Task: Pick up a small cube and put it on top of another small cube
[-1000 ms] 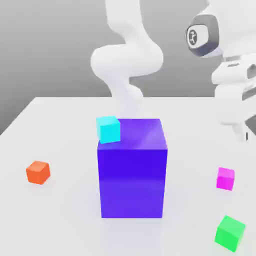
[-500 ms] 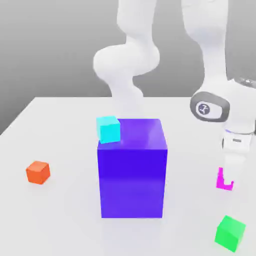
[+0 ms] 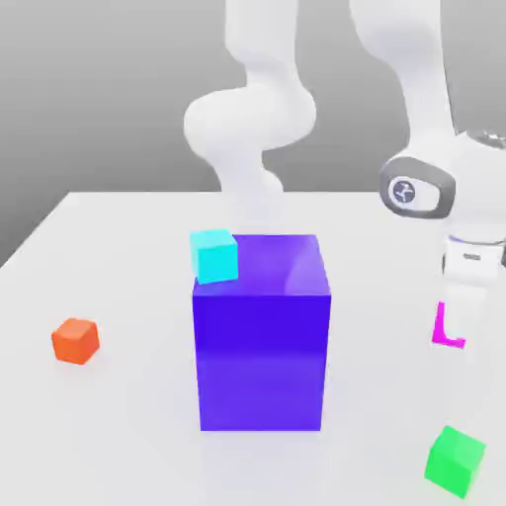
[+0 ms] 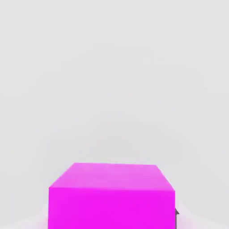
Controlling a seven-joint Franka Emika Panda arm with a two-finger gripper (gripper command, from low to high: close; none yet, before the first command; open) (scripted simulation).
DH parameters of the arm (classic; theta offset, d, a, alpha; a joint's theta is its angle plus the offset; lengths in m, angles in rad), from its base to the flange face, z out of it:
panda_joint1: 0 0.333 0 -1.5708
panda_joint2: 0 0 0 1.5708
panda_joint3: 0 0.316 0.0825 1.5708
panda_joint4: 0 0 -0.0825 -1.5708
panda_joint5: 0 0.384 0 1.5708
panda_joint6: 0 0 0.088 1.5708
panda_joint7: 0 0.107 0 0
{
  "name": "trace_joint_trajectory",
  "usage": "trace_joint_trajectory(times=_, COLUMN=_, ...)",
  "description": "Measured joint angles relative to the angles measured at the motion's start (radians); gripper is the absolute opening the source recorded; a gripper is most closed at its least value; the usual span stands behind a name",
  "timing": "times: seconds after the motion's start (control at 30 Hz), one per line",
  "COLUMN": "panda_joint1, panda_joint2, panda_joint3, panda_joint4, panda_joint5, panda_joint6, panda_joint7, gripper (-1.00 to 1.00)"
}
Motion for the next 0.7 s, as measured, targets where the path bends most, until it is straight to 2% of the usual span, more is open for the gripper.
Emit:
trace_joint_trajectory(times=0.47, panda_joint1=-0.184, panda_joint2=0.092, panda_joint3=-0.134, panda_joint4=0.328, panda_joint5=0.045, panda_joint6=-0.234, panda_joint7=-0.178, gripper=-1.0)
trace_joint_trajectory(times=0.6, panda_joint1=-0.195, panda_joint2=0.211, panda_joint3=-0.148, panda_joint4=0.356, panda_joint5=0.038, panda_joint6=-0.144, panda_joint7=-0.183, gripper=-1.0)
trace_joint_trajectory(times=0.63, panda_joint1=-0.193, panda_joint2=0.24, panda_joint3=-0.15, panda_joint4=0.359, panda_joint5=0.036, panda_joint6=-0.117, panda_joint7=-0.181, gripper=1.0)
trace_joint_trajectory(times=0.7, panda_joint1=-0.193, panda_joint2=0.24, panda_joint3=-0.15, panda_joint4=0.359, panda_joint5=0.036, panda_joint6=-0.117, panda_joint7=-0.181, gripper=1.0)
